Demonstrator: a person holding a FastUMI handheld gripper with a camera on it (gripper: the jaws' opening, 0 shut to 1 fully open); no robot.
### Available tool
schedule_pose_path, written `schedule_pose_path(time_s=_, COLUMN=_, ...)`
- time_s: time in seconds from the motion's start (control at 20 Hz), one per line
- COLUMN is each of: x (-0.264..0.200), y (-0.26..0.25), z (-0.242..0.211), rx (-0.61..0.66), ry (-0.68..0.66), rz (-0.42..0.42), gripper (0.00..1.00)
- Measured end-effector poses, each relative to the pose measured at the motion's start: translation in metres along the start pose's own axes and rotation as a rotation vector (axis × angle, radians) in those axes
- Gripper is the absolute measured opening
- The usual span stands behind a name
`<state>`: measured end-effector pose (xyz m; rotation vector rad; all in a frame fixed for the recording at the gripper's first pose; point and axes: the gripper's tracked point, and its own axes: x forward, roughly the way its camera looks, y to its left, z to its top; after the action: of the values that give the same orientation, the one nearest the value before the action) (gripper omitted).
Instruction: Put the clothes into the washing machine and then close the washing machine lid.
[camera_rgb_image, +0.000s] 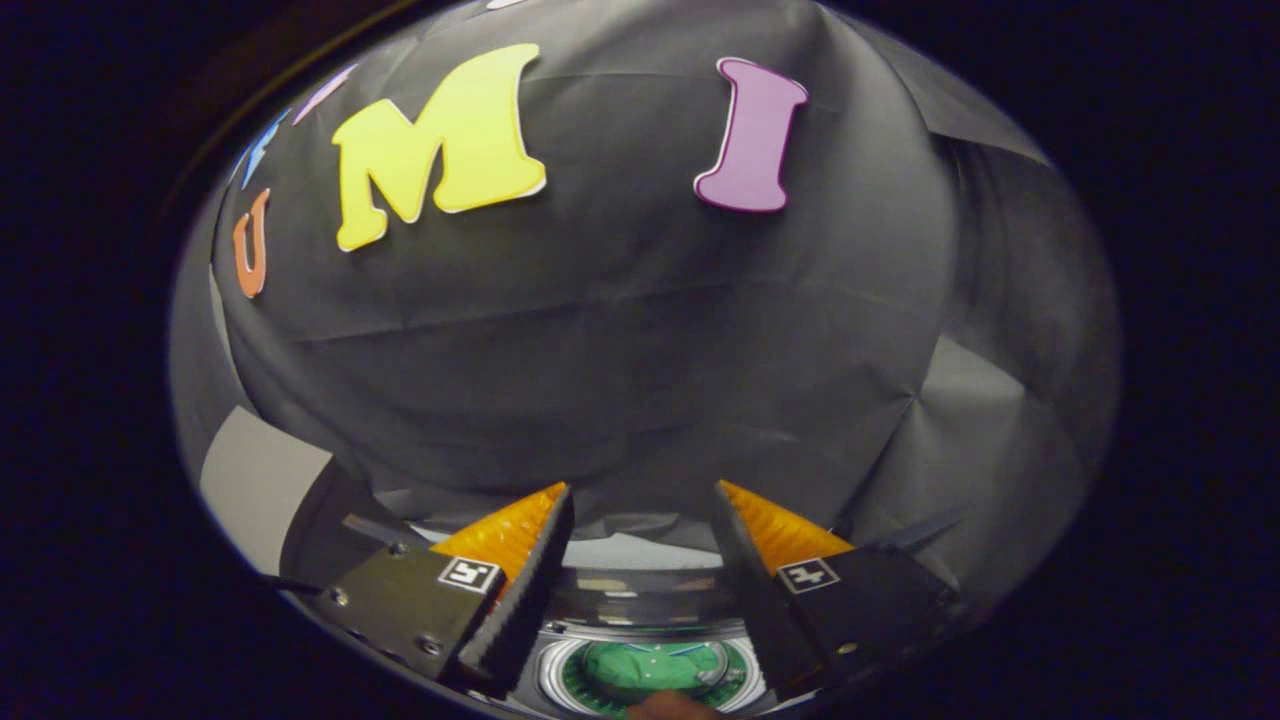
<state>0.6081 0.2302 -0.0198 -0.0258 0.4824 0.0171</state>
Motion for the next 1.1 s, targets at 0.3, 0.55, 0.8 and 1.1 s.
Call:
schedule_pose_path(time_s=0.3, x=-0.012, y=0.000, z=-0.002, rx=0.005, ry=-0.108, rz=0.005, gripper=0.89)
schedule_pose_path(time_s=0.55, x=-0.033, y=-0.002, z=-0.014, rx=-0.001, ry=-0.134, rz=0.002, gripper=0.89)
schedule_pose_path(time_s=0.8, x=-0.051, y=-0.002, z=-0.029, rx=-0.003, ry=-0.167, rz=-0.001, gripper=0.89)
schedule_pose_path(time_s=1.1, x=-0.072, y=-0.002, z=-0.051, rx=-0.001, ry=-0.166, rz=-0.016, gripper=0.89)
